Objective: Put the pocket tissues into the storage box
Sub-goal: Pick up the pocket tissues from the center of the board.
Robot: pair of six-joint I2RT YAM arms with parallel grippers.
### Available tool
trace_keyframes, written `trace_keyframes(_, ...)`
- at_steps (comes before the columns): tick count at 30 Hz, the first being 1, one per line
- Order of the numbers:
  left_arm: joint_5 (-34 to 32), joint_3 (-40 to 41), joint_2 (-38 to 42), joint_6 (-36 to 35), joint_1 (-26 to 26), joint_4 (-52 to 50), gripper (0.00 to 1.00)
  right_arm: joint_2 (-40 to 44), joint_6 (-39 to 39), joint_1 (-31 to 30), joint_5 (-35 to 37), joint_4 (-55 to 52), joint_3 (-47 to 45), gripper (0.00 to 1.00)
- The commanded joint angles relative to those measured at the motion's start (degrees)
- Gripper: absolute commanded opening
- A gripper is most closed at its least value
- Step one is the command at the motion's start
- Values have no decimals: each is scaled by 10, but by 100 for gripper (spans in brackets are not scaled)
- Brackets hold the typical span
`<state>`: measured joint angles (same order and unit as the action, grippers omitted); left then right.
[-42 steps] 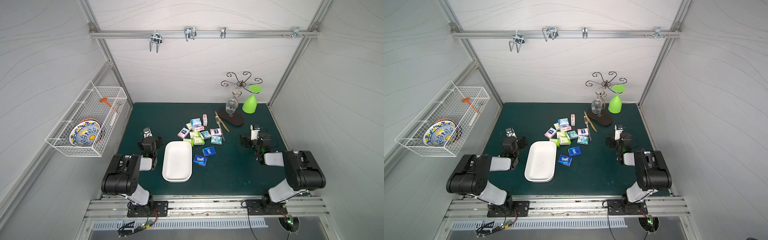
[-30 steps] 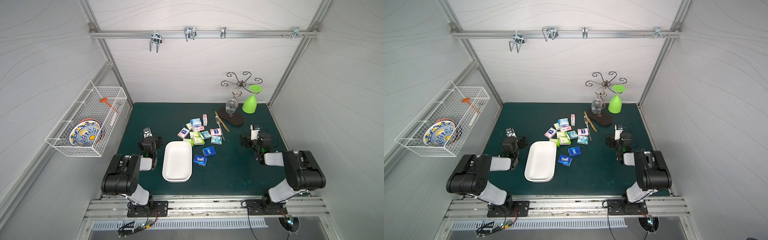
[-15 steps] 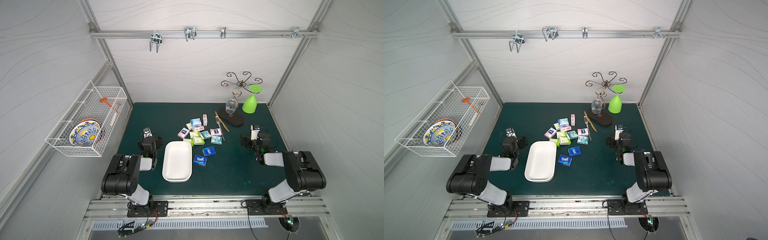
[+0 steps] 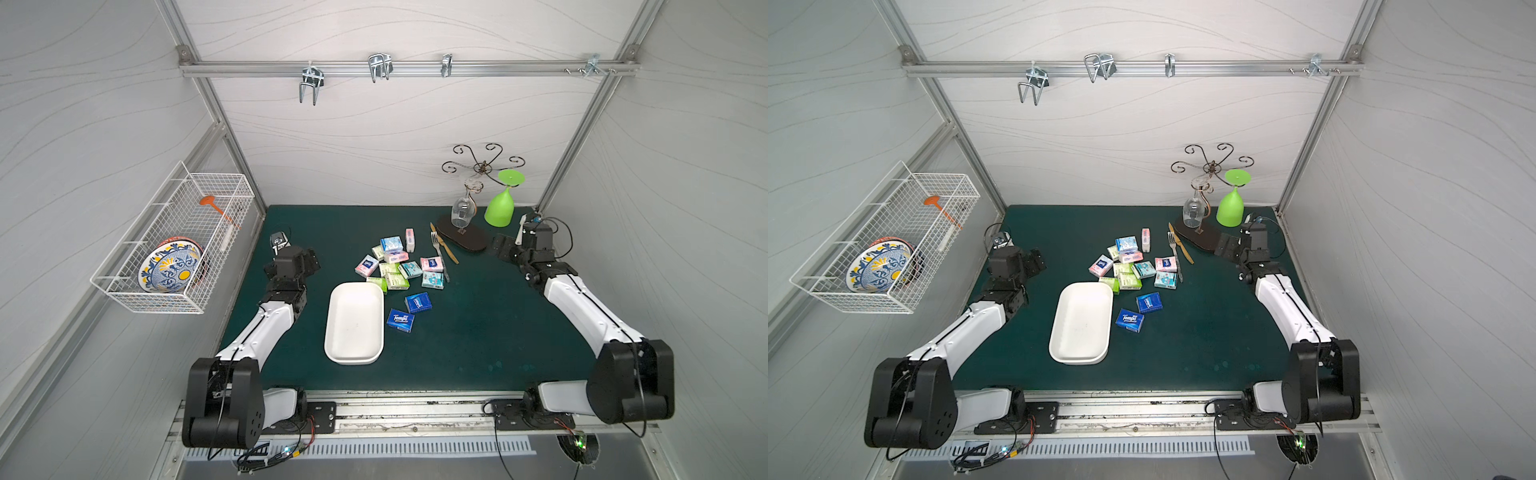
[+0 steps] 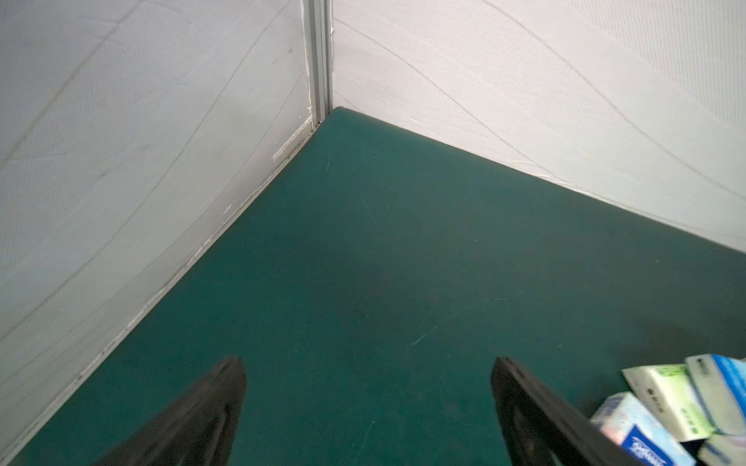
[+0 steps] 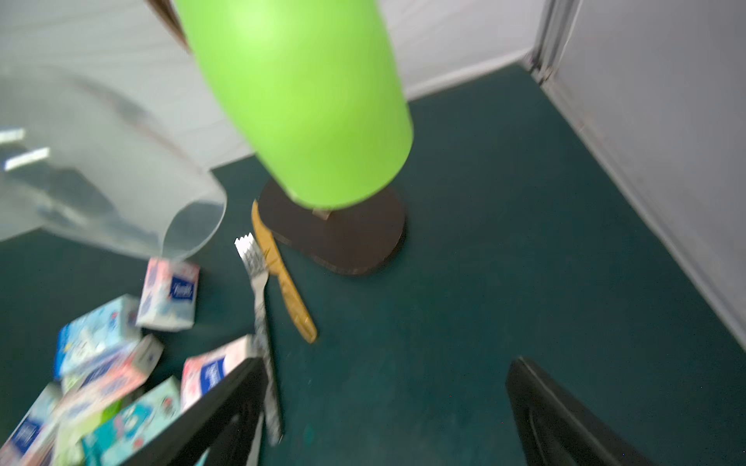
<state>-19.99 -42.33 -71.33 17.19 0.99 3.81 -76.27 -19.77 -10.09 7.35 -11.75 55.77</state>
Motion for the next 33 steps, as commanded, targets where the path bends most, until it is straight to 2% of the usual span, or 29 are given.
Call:
trace_keyframes(1,60,-23,11,109,10,-206,98,10,-47,-65,-86,-140,11,99)
trace_keyframes(6,115,-6,49,170,18,-269,98,8,-83,-197,-145,-203,19,96)
trace_keyframes(9,147,-2,60,178,23,-287,98,-15,-135,-286,-148,-229,28,93)
trace_keyframes(11,165,-1,56,168,26,-289,98,-41,-196,-325,-142,-255,42,91)
trace_keyframes(15,181,-8,29,149,27,-304,98,-92,-319,-355,-157,-259,58,88)
trace_keyframes(18,185,-17,19,144,27,-307,97,-125,-333,-360,-155,-247,82,81)
trace_keyframes(20,186,-20,23,139,27,-303,97,-154,-266,-367,-159,-241,111,80)
trace_keyframes(24,181,-30,35,121,28,-323,97,-202,-57,-385,-193,-248,157,82)
trace_keyframes(29,207,-49,39,106,29,-360,98,-223,86,-395,-244,-249,164,84)
trace_keyframes(31,224,-51,42,110,29,-370,98,-239,132,-413,-242,-255,177,85)
trace_keyframes(33,238,-52,46,114,29,-378,98,-261,180,-438,-208,-268,198,85)
